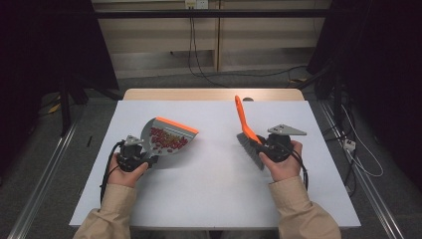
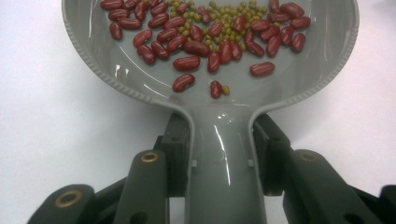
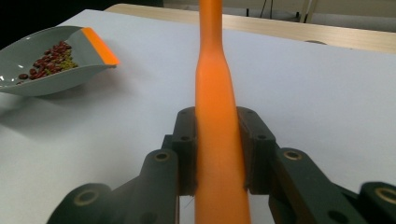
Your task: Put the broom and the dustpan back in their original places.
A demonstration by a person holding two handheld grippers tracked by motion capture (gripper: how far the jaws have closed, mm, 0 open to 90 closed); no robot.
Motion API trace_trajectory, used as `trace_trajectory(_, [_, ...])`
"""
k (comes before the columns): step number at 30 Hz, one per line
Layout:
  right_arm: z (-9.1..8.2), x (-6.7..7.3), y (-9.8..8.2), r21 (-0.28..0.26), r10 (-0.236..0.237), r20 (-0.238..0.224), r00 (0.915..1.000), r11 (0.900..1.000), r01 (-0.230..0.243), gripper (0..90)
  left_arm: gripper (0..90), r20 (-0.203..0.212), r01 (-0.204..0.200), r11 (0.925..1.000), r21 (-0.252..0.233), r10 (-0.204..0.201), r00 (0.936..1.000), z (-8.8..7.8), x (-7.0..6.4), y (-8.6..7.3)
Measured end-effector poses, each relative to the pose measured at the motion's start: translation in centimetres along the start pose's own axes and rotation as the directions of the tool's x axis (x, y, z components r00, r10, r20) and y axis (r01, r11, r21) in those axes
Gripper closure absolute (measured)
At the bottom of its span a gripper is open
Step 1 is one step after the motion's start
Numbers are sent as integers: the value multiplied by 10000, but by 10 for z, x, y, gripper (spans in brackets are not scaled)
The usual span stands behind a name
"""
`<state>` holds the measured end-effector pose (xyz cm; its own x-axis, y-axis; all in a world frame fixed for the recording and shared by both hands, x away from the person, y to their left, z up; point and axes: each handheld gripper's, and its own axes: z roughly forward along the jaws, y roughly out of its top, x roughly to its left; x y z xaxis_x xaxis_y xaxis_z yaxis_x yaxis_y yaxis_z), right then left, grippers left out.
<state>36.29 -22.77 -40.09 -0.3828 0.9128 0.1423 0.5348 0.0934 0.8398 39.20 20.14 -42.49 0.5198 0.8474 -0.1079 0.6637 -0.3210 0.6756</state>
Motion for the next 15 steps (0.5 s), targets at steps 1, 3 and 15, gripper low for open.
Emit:
trace_trajectory(1, [0,-2,0,8,26,45,10000,10000,-26,714,633,19,10,10000,66,-10,10000,0,1,-1])
trace_trajectory(3, [-1,-4,-1,-3,51,97,9999,10000,-51,714,633,-60,-10,9999,153,11,10000,0,3,-1])
trace_trajectory(15, [-7,-21,-4,33,47,533,9986,10000,-49,714,633,-452,405,9989,251,-393,9982,2,12,-7])
